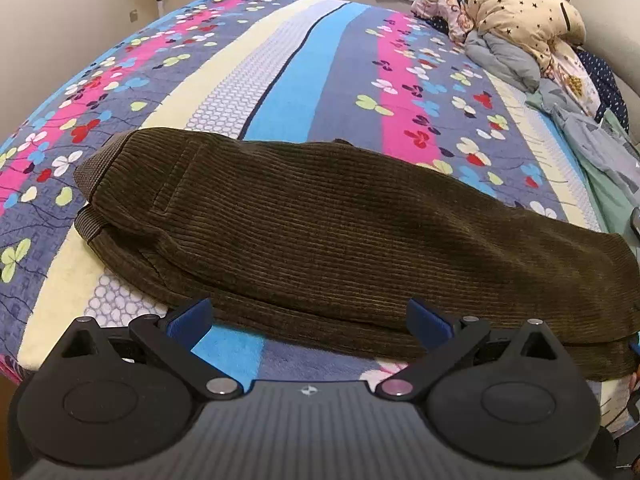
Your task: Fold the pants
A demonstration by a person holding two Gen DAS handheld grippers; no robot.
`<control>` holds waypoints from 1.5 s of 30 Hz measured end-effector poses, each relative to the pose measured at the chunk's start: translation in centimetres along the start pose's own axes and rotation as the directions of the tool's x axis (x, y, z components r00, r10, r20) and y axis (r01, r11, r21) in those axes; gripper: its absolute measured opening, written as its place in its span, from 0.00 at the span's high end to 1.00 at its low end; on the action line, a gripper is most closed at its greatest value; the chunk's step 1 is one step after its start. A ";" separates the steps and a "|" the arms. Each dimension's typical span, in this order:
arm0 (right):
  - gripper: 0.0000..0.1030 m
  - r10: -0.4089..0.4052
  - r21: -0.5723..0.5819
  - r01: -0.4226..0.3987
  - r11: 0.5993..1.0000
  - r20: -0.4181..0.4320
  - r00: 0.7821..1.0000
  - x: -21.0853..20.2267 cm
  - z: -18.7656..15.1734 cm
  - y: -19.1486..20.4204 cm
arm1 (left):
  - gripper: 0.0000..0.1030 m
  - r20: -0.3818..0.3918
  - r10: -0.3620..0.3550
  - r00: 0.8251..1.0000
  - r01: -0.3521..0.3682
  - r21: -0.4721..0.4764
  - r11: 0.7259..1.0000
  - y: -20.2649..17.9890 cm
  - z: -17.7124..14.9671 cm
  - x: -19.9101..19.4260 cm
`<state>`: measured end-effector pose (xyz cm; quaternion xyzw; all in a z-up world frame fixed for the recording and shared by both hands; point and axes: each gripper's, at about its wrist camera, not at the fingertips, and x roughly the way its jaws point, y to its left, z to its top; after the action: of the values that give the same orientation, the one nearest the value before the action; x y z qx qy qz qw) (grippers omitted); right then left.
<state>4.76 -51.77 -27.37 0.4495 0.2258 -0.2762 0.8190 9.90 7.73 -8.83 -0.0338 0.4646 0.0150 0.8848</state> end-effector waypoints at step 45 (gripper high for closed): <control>0.14 -0.073 -0.194 0.085 0.977 0.069 0.995 -10.8 -1.4 -0.6 | 0.00 0.049 0.126 0.991 -0.120 -0.118 0.986 5.3 1.3 1.7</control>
<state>-3.88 -48.10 -21.78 0.3482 0.2445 -0.2986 0.8543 11.58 13.08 -9.72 -0.0554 0.4392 0.0971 0.8914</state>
